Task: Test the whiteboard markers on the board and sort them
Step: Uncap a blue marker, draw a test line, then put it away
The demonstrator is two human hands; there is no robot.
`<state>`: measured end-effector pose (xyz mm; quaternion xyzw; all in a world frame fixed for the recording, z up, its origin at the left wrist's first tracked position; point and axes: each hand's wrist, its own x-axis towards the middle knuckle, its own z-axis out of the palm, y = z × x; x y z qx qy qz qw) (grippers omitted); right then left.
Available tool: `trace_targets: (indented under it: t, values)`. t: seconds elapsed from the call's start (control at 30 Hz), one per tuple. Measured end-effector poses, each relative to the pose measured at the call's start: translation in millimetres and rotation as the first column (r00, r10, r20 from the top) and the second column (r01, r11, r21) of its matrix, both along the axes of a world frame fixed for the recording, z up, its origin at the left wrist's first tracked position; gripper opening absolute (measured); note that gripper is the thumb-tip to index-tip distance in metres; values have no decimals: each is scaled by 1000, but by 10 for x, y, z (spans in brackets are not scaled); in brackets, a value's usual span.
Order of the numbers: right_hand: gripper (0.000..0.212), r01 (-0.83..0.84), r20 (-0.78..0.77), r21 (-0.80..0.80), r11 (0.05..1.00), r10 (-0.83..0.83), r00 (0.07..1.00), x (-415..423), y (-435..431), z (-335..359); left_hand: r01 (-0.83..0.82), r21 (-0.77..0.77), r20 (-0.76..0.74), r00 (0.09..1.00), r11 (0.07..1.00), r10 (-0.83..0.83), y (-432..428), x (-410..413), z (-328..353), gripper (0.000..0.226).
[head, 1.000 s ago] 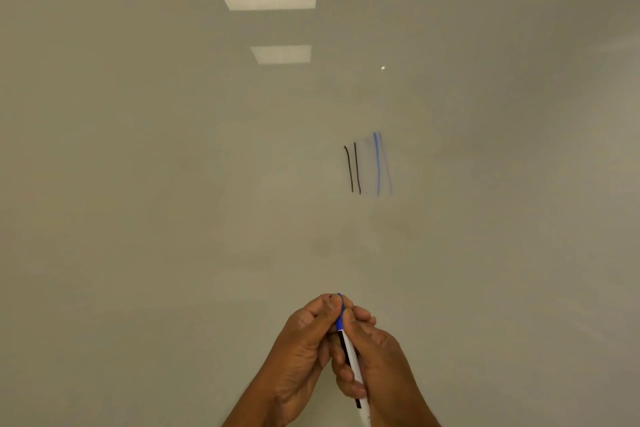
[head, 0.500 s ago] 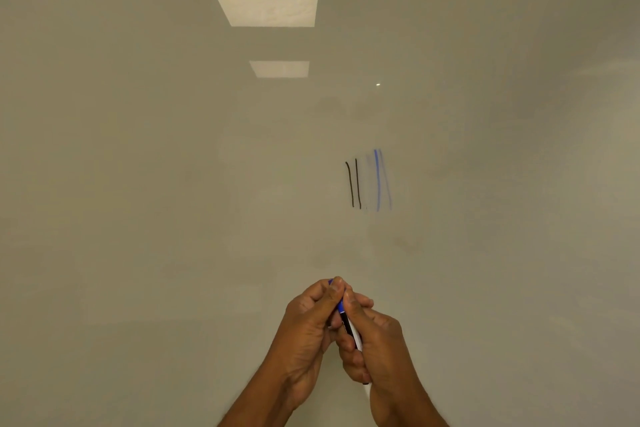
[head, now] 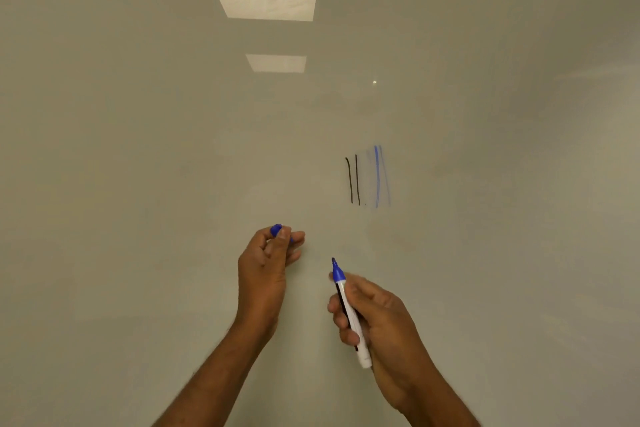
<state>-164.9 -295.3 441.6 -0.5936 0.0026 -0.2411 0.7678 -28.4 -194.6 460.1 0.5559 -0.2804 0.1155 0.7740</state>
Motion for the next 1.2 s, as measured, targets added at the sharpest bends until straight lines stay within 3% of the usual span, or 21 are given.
trace_targets:
  t: [0.1,0.17,0.27,0.33,0.4,0.47,0.57,0.67,0.77,0.9,1.1,1.2]
  values:
    - [26,144,73,-51,988,-141,987,57,-43,59,-173,61,211,965,983,156,-20,74,-48,21]
    - [21,159,124,40,987,-162,979,96,-63,135,-228,74,309,931,971,195,-52,121,-77,26]
    - [27,-77,223,354,932,-4,975,141,-118,263,-299,127,414,882,946,224,-119,265,-97,40]
    - [31,-175,298,422,890,46,953,177,-169,328,-362,126,481,837,924,262,-155,368,-75,46]
    - [33,-79,313,309,948,-23,950,234,-201,379,-409,106,536,791,907,294,-189,468,-31,52]
    - [32,138,312,131,982,-173,934,306,-207,422,-439,95,573,758,894,311,-230,580,-1,52]
    - [34,441,350,-51,896,-398,848,440,-193,484,-476,98,627,711,874,317,-302,732,37,52]
    - [21,621,463,-88,779,-520,718,571,-198,553,-507,91,686,656,857,315,-368,856,52,51]
    - [8,691,532,-124,713,-540,652,723,-291,586,-540,47,738,586,840,335,-412,983,37,52]
    - [18,809,608,-199,553,-578,545,935,-456,601,-588,-45,799,464,808,382,-468,1060,23,48]
    - [34,862,676,-229,452,-564,475,1080,-508,719,-632,-74,816,406,771,411,-492,1092,11,48]
    - [20,876,703,-252,411,-545,458,1136,-511,767,-638,-102,824,376,763,424,-494,1086,21,47]
